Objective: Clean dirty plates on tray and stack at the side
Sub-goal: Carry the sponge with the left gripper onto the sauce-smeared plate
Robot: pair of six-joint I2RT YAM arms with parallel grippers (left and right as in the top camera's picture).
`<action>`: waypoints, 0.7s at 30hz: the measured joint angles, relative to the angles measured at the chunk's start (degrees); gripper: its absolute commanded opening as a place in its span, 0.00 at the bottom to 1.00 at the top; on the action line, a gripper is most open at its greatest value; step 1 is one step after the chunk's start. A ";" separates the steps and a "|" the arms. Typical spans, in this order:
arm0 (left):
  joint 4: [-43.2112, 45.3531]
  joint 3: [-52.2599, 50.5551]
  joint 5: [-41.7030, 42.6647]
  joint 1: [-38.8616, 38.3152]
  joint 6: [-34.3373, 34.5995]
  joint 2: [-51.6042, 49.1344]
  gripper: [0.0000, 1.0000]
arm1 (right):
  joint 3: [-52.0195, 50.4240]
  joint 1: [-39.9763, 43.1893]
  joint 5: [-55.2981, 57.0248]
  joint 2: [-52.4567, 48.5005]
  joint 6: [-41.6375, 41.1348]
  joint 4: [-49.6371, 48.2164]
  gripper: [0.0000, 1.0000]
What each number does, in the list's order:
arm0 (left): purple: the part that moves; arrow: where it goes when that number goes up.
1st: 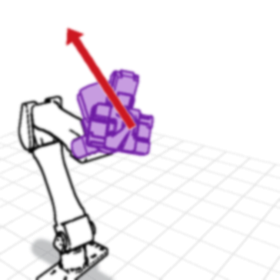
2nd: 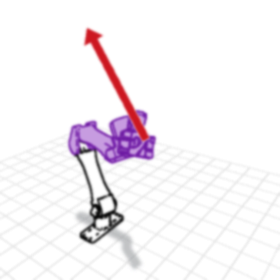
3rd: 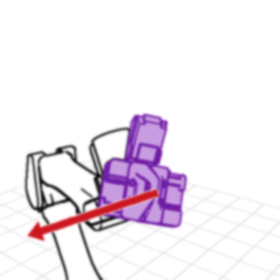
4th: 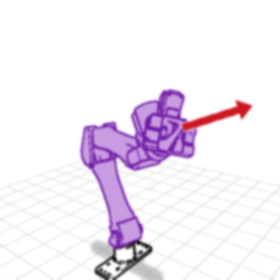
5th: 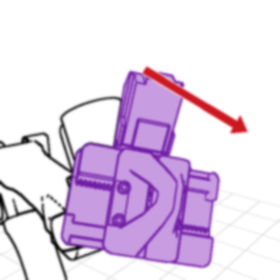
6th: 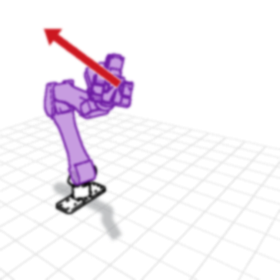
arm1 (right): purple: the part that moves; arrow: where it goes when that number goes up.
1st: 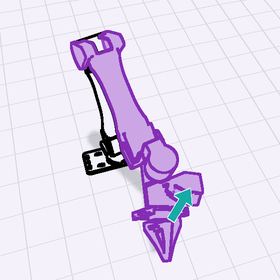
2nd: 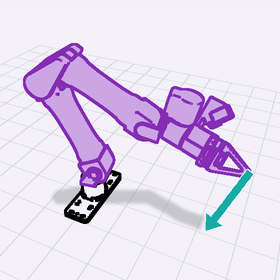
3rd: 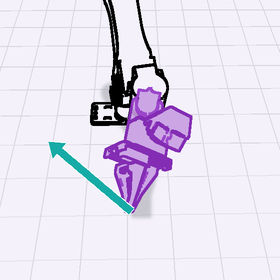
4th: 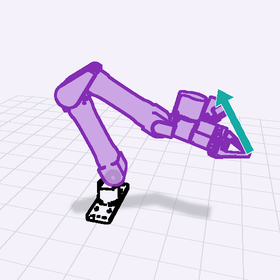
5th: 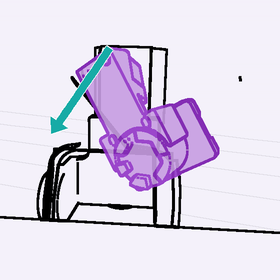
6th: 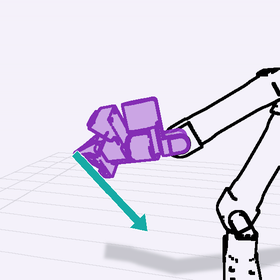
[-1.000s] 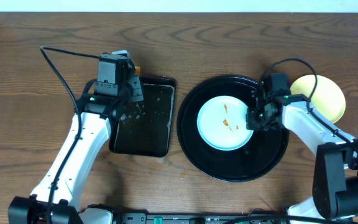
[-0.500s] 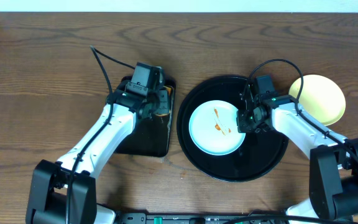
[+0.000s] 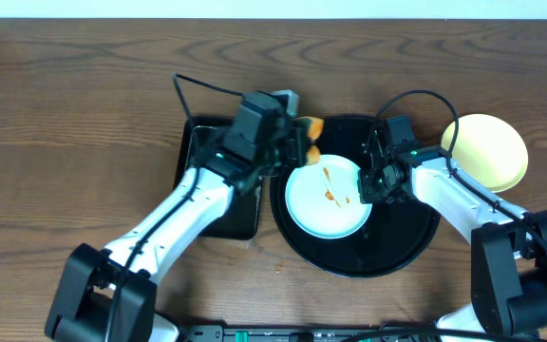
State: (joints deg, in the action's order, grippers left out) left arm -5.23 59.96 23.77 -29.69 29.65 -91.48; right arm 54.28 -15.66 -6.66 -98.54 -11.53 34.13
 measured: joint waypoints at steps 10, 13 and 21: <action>8.70 -0.02 5.51 -5.95 15.47 -12.26 0.08 | 0.00 0.00 0.00 0.00 0.00 0.00 0.01; 11.37 -0.07 8.92 -7.34 17.79 -15.50 0.07 | 0.00 0.00 0.00 0.00 0.00 0.02 0.01; 11.67 -0.07 13.57 -8.83 23.26 -20.55 0.07 | 0.00 0.00 0.00 0.00 0.00 0.02 0.01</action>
State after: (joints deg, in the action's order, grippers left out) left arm 6.44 59.90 37.34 -38.52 52.90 -112.03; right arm 54.28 -15.66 -6.66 -98.54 -11.53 34.15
